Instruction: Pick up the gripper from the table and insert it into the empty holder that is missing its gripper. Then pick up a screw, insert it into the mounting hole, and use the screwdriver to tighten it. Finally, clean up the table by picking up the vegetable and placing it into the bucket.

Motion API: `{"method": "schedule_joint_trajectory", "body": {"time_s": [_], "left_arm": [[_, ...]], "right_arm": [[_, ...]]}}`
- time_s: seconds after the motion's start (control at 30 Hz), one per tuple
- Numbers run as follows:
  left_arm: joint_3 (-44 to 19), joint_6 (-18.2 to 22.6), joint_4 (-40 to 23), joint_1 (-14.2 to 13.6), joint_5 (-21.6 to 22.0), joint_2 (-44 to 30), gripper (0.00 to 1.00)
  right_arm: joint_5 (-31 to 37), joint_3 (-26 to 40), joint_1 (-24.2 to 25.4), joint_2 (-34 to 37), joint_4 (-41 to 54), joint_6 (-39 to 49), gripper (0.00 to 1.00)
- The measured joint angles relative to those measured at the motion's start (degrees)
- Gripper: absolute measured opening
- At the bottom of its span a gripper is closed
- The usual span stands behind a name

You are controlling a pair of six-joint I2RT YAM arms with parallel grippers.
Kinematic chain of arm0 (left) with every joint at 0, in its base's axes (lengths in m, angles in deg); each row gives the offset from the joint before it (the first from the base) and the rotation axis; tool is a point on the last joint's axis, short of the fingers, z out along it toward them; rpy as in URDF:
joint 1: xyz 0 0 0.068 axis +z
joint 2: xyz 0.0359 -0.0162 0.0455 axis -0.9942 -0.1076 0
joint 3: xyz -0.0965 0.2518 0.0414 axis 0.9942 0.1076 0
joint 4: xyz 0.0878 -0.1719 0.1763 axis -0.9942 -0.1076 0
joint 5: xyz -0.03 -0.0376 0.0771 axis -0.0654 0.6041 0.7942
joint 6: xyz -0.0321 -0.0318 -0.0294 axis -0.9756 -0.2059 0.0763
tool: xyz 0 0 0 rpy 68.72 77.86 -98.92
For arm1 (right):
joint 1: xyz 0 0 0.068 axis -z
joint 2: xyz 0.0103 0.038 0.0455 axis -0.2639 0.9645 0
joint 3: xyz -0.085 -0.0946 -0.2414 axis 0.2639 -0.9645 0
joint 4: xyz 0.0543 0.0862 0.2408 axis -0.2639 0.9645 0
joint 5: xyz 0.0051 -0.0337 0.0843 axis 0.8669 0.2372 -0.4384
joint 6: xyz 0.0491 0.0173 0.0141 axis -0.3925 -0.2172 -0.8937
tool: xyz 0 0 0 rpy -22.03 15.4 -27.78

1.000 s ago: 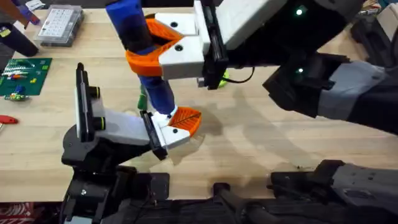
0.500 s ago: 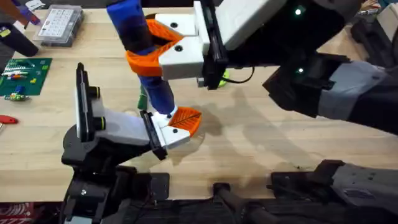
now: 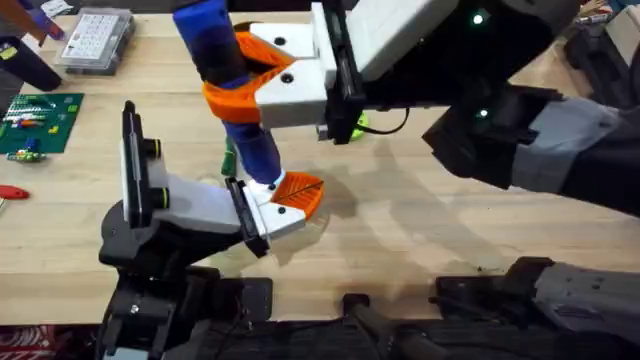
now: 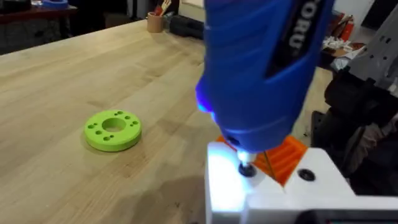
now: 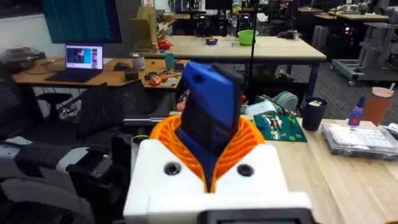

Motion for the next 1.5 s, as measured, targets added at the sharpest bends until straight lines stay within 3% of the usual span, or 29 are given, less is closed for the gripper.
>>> {"method": "schedule_joint_trajectory", "body": {"time_s": [0.27,0.47,0.67,1.5], "left_arm": [[0.0,0.0,0.04,0.0,0.02,0.01,0.016],[0.0,0.0,0.02,0.0,0.04,-0.01,0.016],[0.0,0.0,0.02,0.0,0.03,0.01,0.016],[0.0,0.0,0.02,0.0,0.04,0.01,0.016]], "right_arm": [[-0.2,1.63,0.0,0.02,2.66,-0.27,0.026],[-1.39,10.92,0.0,0.07,10.85,0.61,0.026],[-2.2,17.34,0.0,0.04,13.22,1.89,0.026],[-2.78,17.61,1.37,0.04,15.66,5.47,0.026]]}}
